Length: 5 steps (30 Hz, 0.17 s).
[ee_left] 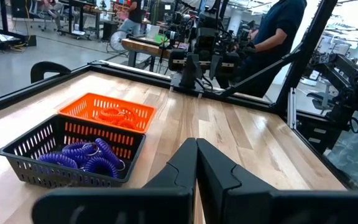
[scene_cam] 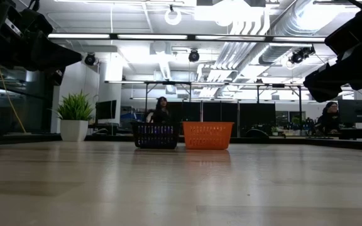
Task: Sort spring keychains into baskets
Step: Return to Home Position
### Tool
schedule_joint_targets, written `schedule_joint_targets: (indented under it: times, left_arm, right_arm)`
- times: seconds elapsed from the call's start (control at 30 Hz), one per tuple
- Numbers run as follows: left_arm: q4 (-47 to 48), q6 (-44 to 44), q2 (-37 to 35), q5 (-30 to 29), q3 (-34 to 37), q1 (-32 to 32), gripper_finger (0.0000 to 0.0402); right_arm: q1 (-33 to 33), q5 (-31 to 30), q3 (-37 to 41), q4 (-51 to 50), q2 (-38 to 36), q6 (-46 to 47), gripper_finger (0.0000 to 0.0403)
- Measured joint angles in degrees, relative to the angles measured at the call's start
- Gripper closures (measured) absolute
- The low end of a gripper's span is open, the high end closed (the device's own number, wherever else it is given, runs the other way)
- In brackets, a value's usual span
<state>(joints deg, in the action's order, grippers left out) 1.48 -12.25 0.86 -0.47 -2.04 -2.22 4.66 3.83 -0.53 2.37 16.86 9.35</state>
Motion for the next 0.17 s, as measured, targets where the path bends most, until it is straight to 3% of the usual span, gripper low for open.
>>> schedule_joint_targets:
  times: [0.17]
  left_arm:
    - [0.0,0.0,0.0,0.0,0.0,0.0,0.0401]
  right_arm:
    - [0.0,0.0,0.0,0.0,0.0,0.0,0.0289]
